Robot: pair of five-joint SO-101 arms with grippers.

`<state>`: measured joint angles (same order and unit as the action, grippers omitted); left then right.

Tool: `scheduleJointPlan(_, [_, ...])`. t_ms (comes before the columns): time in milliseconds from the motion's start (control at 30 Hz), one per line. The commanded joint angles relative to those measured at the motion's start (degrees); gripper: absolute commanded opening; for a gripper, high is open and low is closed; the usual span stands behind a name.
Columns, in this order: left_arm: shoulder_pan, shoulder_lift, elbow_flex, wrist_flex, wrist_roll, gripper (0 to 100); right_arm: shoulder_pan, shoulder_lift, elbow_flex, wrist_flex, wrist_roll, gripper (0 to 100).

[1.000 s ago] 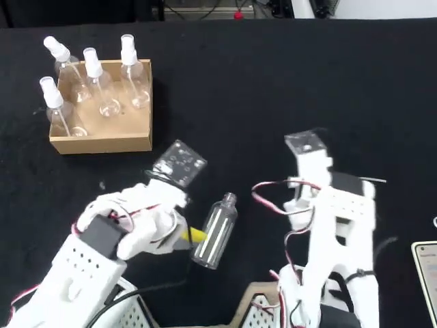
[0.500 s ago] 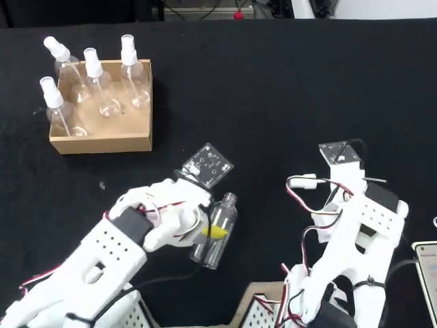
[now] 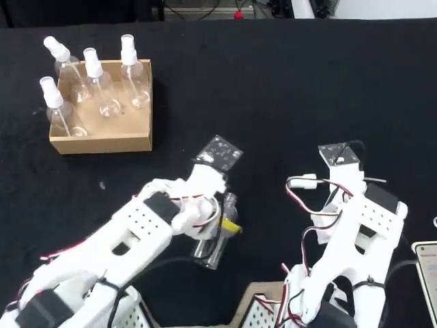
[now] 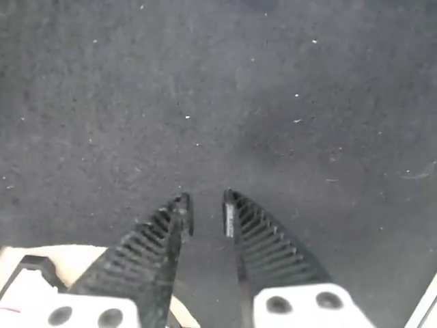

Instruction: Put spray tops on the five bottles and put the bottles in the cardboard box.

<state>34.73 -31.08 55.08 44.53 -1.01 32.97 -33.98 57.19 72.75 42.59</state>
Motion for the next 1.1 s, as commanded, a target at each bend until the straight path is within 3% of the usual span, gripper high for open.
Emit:
scheduleJointPlan(0, [1.7,3.3,-4.5,-1.8,0.4,36,0.9,-2.1,-0.2,-0.5,0.5,7.7])
scheduleJointPlan(300, [1.3,12.4,-8.0,-1.1,0.1,34,0.9,-2.1,0.0,-0.5,0.5,7.7])
scheduleJointPlan(467, [0.7,12.4,-9.1,2.0,-0.7,21,1.2,-2.1,0.0,-0.5,0.5,7.7])
scheduleJointPlan(633, [-0.7,12.3,-9.4,8.3,-9.4,11,1.2,-2.1,0.0,-0.5,0.5,7.7])
scheduleJointPlan(733, [-5.8,12.3,-11.6,15.8,-13.9,10,0.9,-2.1,0.0,-0.4,0.5,7.7])
scheduleJointPlan(900, [-20.1,12.3,-17.7,28.0,-21.4,10,-0.9,-2.1,0.0,-0.4,0.2,7.8])
scheduleJointPlan(1067, [-32.1,12.3,-18.4,29.3,-28.7,10,-9.9,-2.2,2.1,-1.1,-5.6,7.8])
